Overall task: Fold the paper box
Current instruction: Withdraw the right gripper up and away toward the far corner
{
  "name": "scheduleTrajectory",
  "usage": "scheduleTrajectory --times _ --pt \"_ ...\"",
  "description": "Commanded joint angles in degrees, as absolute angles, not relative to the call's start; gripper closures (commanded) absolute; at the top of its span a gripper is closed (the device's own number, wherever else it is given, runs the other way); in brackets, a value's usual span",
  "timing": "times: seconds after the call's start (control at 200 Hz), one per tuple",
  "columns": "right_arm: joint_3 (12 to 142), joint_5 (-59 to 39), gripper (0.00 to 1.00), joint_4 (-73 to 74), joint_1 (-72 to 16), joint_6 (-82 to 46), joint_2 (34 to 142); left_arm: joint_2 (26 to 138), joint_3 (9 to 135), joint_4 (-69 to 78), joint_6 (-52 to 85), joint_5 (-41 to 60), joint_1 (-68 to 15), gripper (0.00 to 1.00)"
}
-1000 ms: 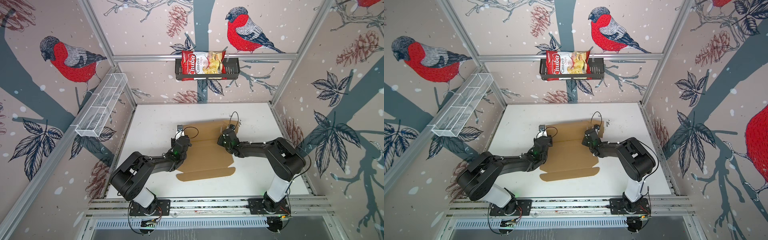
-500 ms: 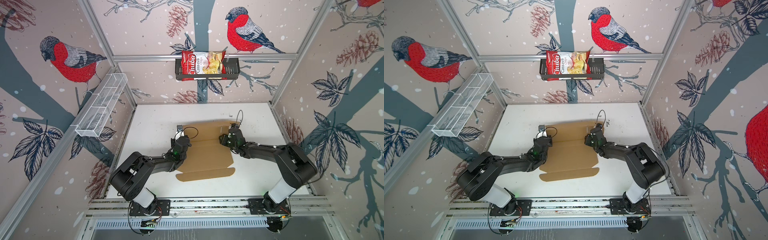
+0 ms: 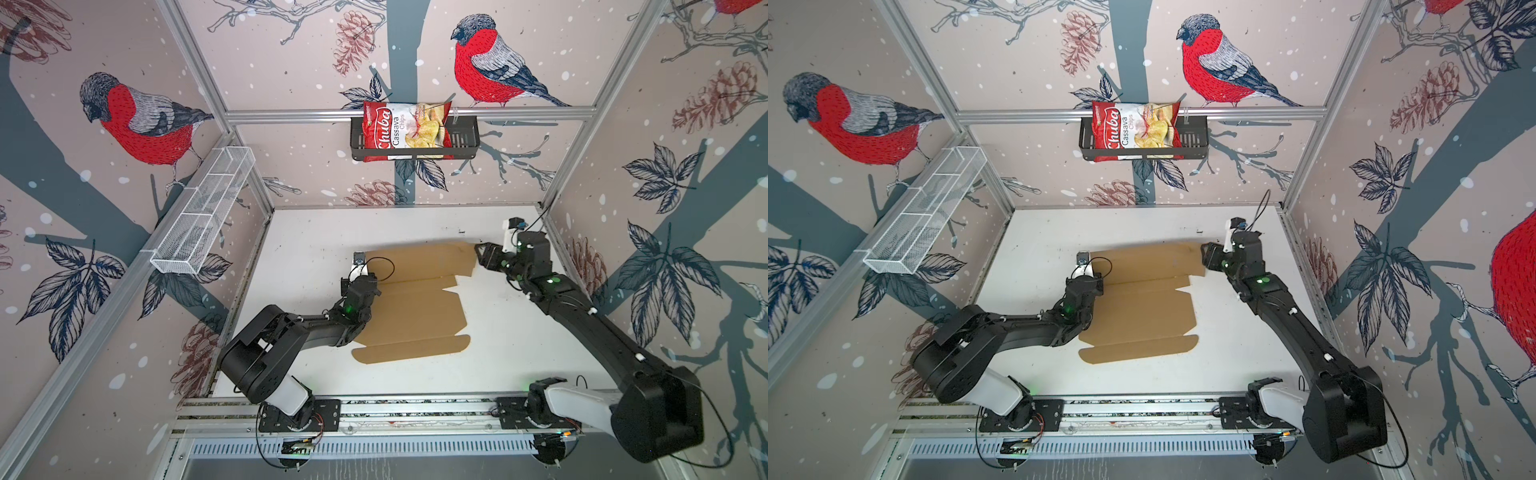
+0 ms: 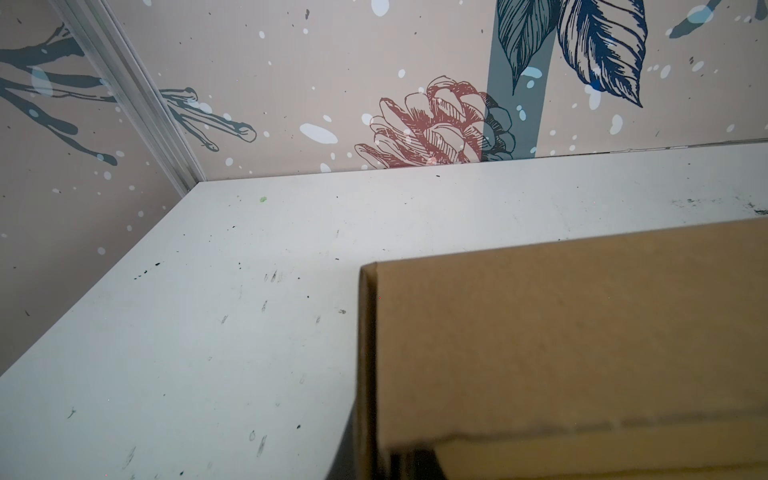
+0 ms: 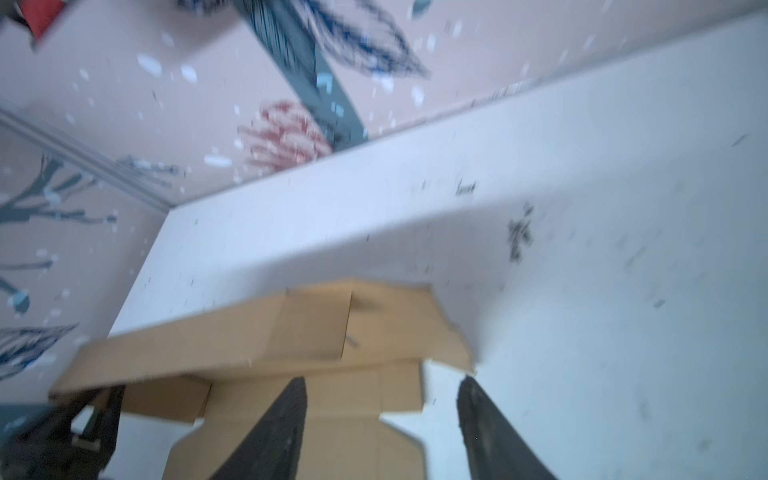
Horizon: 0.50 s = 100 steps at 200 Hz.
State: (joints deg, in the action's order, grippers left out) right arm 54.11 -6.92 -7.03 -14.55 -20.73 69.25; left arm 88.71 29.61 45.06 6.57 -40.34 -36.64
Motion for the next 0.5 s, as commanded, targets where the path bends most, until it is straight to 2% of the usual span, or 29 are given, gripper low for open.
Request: scheduleTrajectory --times 0.0,0.1,0.19,0.4,0.495 --pt "61.4 -7.2 0.34 -15.5 -13.3 -12.0 74.5 88.6 29.7 43.3 2.6 -39.1 -36.5 1.0" --pt "68.8 -8.4 0.31 -22.8 -13.4 -6.6 81.8 88.3 29.9 43.1 2.5 -38.6 -36.4 1.0" --pt "70.8 -6.6 0.29 -22.9 -13.5 -3.5 84.9 88.3 30.3 42.9 2.2 -38.1 -36.3 1.0" --pt "73.2 -11.3 0.38 -25.3 -13.4 4.0 89.9 88.0 31.8 40.9 2.2 -36.2 -35.4 1.0" --pt "70.8 -14.2 0.38 -24.1 -13.9 5.3 88.9 87.8 32.7 40.1 2.4 -35.5 -34.7 1.0"
